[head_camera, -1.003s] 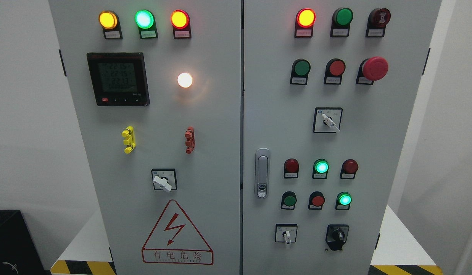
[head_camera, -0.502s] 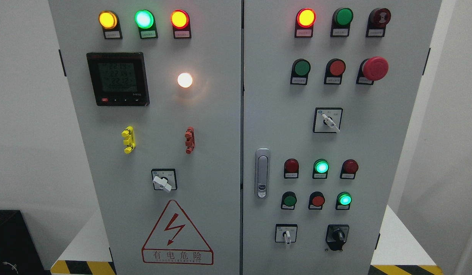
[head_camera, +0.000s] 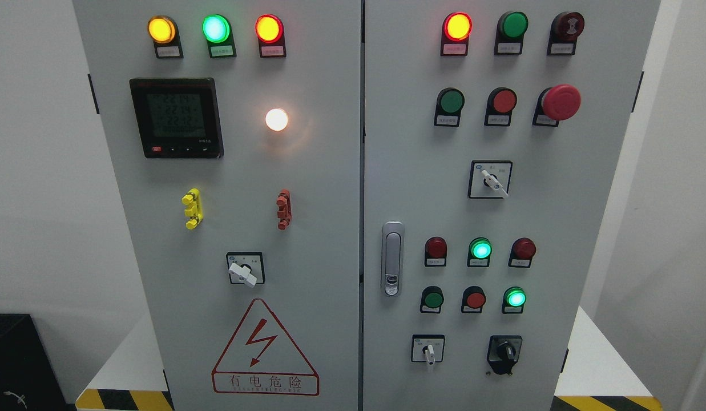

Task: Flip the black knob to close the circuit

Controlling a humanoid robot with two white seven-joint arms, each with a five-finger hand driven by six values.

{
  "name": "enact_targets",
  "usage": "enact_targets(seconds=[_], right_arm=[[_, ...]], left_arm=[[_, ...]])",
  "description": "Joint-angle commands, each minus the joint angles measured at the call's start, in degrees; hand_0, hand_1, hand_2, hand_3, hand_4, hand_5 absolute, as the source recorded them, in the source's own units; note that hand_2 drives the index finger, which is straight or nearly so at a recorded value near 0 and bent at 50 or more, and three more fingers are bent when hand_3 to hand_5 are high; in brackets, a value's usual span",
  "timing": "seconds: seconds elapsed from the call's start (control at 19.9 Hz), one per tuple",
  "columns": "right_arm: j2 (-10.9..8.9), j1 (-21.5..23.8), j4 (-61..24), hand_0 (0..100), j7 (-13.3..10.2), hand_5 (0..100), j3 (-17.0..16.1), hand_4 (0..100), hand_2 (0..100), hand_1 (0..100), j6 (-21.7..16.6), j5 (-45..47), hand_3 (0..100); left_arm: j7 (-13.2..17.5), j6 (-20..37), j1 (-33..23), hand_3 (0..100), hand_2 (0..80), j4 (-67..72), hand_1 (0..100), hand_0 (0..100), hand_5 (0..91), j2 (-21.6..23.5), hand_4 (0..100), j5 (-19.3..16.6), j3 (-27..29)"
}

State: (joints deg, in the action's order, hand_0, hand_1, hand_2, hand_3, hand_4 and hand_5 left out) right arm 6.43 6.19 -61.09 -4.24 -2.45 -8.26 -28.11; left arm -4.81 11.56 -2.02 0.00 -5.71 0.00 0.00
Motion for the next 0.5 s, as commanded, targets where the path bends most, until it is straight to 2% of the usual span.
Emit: enact_targets(seconds=[0.0,0.45], right_arm=[[0.69,-0.21,-14.66,0,-0.06,76,-0.28,73,76,17,1.05,-5.55,89],[0.77,-1.88,-24.06,0,0.72,81,-0.36,76,76,17,6.15,-9.51,91]], left_arm=[[0.06,-0.05,0.00,0,0.0,1.23,56,12,0.0,0.00,0,-1.23,-1.23],[0.06,-0.05,0.00,0,0.0,1.23,56,12,0.0,0.00,0,-1.23,-1.23]])
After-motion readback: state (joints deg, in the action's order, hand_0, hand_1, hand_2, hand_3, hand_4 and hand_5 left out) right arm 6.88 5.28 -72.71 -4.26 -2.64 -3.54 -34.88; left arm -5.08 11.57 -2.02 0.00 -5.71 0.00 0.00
